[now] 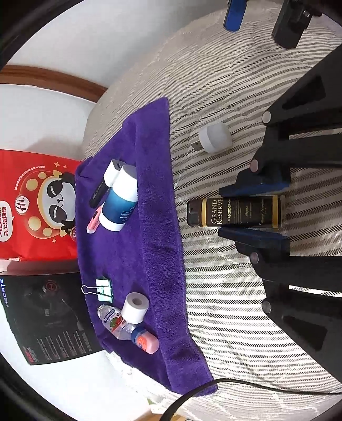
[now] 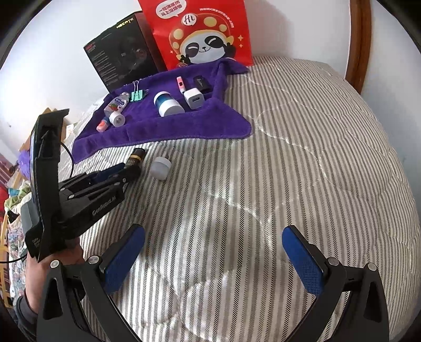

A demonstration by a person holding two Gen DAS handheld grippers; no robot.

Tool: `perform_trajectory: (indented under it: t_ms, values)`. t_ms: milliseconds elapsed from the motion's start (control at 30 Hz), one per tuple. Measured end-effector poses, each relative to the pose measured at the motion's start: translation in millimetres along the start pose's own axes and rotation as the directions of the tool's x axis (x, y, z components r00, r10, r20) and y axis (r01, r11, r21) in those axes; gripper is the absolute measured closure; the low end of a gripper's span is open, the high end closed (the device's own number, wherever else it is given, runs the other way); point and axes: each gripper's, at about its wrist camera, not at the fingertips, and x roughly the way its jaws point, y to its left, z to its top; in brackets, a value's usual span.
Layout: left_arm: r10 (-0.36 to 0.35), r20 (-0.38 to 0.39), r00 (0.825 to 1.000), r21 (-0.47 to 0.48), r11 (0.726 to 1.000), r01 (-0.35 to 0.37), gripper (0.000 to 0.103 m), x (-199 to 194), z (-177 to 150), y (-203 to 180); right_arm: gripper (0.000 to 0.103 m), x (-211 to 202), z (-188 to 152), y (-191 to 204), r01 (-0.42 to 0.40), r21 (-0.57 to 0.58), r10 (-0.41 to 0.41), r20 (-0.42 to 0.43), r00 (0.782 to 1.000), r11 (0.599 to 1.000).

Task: Organize rigid objects
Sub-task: 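Grasp the black-and-gold Grand Reserve bottle with the left tool while the right tool approaches the small white cap, then grasp the small white cap with the right tool while the left tool holds the bottle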

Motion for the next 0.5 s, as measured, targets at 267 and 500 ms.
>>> perform_trajectory:
  t_ms: [267, 500]
  values:
    - [0.035, 0.008, 0.999, -0.032, 0.999, -0.035, 0.081, -16.3, -7.3, 35.6, 0.000, 25.8, 13.8, 18.1, 0.037, 0.031, -0.039, 0.058, 0.998, 0.999]
    - [0.061, -0.002, 0.998, -0.073, 0.996, -0.061, 0.081, -24.7, -17.2, 75.4, 0.002, 56.0, 22.1, 40.4, 0.060, 0.051, -0.062, 0.055, 0.997, 0.997]
